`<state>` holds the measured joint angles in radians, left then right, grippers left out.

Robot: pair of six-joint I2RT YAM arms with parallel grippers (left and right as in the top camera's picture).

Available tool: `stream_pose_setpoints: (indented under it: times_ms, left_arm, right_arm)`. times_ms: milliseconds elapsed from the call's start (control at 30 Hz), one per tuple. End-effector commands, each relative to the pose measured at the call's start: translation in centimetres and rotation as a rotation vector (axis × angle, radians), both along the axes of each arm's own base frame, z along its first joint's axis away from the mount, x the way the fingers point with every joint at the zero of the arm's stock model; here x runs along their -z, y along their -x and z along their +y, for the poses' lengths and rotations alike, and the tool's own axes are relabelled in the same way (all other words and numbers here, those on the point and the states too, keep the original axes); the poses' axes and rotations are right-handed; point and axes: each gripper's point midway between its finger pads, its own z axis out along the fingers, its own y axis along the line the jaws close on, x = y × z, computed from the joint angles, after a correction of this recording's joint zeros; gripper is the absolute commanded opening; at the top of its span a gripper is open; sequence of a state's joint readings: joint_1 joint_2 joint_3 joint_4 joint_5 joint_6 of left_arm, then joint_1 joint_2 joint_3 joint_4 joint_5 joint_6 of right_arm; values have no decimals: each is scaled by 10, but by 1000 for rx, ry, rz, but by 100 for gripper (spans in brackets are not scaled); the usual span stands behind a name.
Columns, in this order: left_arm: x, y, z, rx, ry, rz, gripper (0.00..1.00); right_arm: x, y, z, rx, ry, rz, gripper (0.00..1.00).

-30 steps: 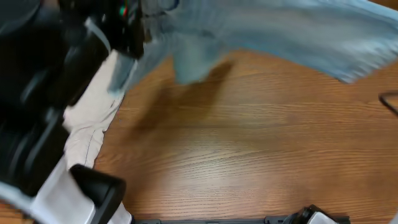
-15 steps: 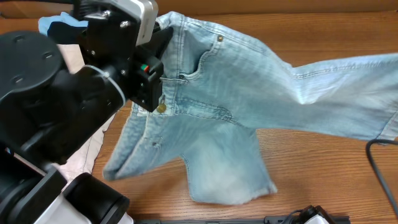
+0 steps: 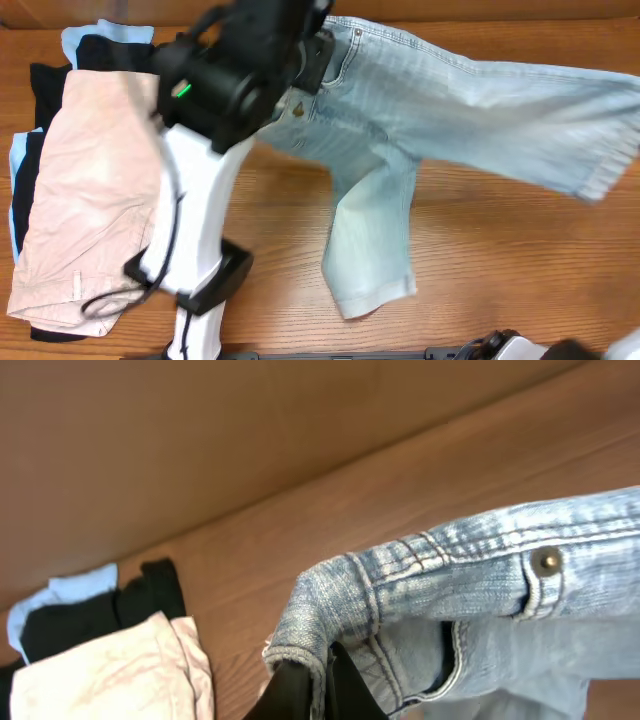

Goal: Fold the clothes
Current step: 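Lift the shorts with both grippers and lay them flat on the table, then pull the lower leg of the shorts rightward with the right gripper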

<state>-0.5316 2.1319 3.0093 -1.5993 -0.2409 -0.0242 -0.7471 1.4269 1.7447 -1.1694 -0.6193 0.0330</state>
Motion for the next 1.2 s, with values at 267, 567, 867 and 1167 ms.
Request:
stream_pose_setpoints:
  times_ms: [267,567,867,1167]
  left_arm:
    - [98,-141,-14,-131,-12,-44,24]
    - [122,-178,-7,-189,79,-63,100]
    - [12,-106,34,-132,193,-101,100]
    - [-50,-19,65,-125,189,-124,100]
  right_arm:
    - [143,-147,-35,21,8,168,20]
    - [181,-176,-30,22,-37,185,100]
    - [103,-120,14,-39,-99,174,100]
    - [42,-27,100,-252,-113,200,100]
